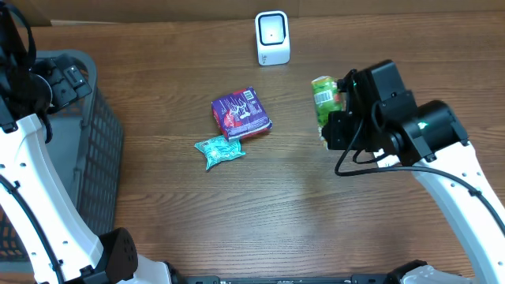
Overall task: Scan the item barcode
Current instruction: 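Carry the green tea pack up to the white scanner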
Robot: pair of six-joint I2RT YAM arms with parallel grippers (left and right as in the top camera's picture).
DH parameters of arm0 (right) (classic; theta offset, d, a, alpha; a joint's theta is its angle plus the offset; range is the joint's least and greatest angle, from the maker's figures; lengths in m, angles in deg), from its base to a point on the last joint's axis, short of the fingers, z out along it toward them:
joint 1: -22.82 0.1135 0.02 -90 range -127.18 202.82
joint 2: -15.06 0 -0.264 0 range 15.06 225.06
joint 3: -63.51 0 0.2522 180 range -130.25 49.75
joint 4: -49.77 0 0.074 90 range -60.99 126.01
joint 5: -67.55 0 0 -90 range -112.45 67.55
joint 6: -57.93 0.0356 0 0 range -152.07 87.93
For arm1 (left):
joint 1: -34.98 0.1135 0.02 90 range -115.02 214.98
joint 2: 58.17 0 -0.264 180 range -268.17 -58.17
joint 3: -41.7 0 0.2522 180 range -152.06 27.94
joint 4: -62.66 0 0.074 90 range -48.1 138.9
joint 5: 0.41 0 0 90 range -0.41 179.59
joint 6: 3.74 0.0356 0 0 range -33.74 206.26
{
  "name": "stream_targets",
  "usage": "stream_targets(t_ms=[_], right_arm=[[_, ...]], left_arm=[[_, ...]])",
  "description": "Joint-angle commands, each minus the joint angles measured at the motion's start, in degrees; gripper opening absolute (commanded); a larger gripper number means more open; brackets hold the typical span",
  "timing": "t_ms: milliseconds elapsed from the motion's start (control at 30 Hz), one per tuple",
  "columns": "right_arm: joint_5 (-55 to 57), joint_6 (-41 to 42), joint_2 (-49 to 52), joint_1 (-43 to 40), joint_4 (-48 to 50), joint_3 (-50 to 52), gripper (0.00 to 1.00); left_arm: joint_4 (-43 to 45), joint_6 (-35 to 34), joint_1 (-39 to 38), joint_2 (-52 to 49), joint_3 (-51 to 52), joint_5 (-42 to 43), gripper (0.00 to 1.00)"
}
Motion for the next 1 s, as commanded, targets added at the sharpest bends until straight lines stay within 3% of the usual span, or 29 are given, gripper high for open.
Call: stream_targets(t_ms=[0,467,633,967], right_arm=[[8.31,1.53,1.77,-0.15,-2.10,-7.93,0.04],[29.29,1.55,22.60,-0.11,-18.82,-36.30,0.04],[38.93,2.82,25.24,-0.11,-16.46,-36.54,0.04],[46.45,2.78,31.08,0.96,-15.30,-36.39,0.04]], left_arm=[[0.11,0.63,0.20,-0.39,0.28,-0.35,1.00],[0.11,0.63,0.20,-0.39,0.28,-0.35,0.99],[0.11,0.63,0.20,-0.39,0.28,-0.35,1.00],[0.11,0.63,0.20,-0.39,0.28,-0.35,1.00]])
